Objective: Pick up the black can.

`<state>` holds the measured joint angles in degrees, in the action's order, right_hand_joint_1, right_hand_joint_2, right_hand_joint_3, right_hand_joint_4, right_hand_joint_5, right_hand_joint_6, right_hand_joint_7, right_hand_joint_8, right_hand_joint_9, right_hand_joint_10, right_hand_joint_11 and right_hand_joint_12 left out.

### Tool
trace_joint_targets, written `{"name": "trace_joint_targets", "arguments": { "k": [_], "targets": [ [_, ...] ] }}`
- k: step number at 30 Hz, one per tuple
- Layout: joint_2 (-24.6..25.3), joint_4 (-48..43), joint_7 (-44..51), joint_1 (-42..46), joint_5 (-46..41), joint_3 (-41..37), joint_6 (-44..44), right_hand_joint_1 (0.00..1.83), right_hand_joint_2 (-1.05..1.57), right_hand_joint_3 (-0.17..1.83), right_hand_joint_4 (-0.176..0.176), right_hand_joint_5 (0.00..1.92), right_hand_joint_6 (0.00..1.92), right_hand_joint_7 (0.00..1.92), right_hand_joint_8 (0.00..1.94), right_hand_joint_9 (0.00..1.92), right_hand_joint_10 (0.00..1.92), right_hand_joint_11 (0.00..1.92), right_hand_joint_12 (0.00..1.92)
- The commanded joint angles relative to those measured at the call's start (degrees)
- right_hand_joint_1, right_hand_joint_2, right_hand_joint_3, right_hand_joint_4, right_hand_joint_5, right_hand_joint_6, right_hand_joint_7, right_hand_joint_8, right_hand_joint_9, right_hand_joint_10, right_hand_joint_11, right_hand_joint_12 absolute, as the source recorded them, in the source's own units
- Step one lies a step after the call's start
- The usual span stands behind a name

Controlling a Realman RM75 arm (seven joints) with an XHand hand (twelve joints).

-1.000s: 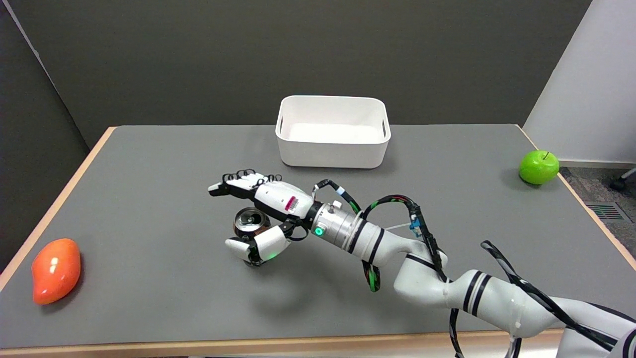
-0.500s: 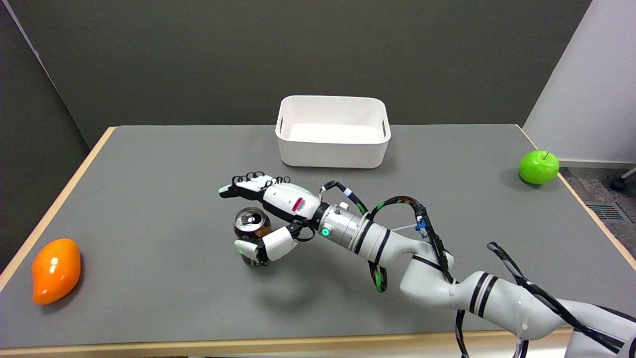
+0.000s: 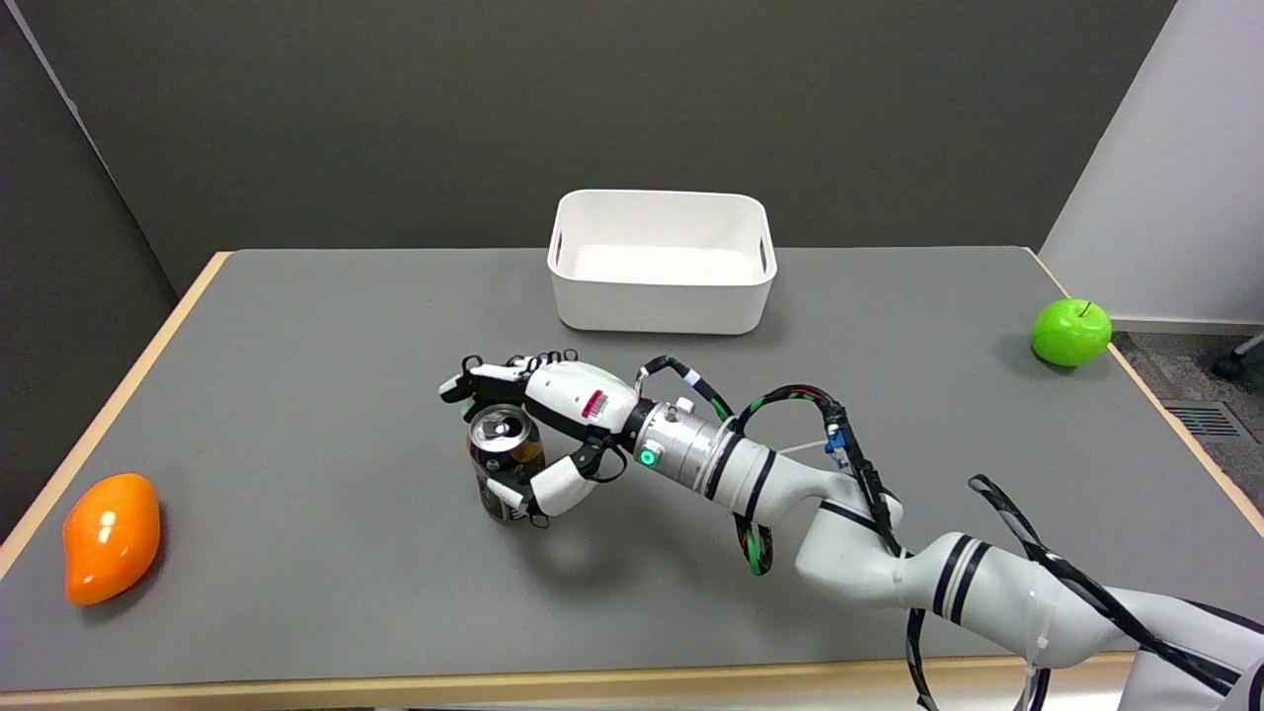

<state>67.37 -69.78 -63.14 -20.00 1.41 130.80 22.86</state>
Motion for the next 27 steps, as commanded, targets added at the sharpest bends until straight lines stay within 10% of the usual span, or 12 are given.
{"name": "trace_joint_targets", "arguments": {
  "k": [1,4,7,10,11,13,14,27],
  "targets": [
    [-0.18,0.37,0.12,0.00,1.61,-0.22,-1.12,1.03,0.67,0.95,0.006,0.37,0.68,0.64,0.81,0.57,1.14,0.45,1.57],
    [-0.16,0.79,0.12,0.00,1.61,-0.22,-1.12,1.05,0.68,0.95,0.023,0.40,0.77,0.67,0.87,0.60,1.19,0.50,1.61],
    [-0.10,1.11,0.12,-0.08,1.61,-0.24,-1.12,1.32,1.06,0.31,0.053,0.46,1.00,0.77,1.38,0.66,1.23,0.60,1.69],
    [-0.02,1.42,0.12,-0.24,1.61,-0.48,-0.93,1.33,1.01,0.38,0.080,0.51,1.18,0.81,1.35,0.70,1.27,0.66,1.73],
    [-0.02,1.51,0.12,-0.26,1.61,-0.54,-0.77,1.34,1.00,0.39,0.057,0.53,1.27,0.83,1.33,0.72,1.31,0.68,1.74],
    [-0.02,1.65,0.12,-0.40,1.63,-0.65,-0.56,1.34,1.08,0.30,-0.126,0.57,1.47,0.85,1.29,0.75,1.44,0.71,1.77],
    [-0.04,1.65,0.12,-0.42,1.74,-0.82,-0.54,1.34,1.11,0.24,-0.164,0.59,1.52,0.85,1.26,0.77,1.45,0.72,1.75],
    [0.08,-3.25,0.13,-2.65,8.52,-7.90,-0.57,1.35,1.12,0.19,-0.175,0.59,1.54,0.87,1.25,0.79,1.41,0.79,1.71]
  ]
}}
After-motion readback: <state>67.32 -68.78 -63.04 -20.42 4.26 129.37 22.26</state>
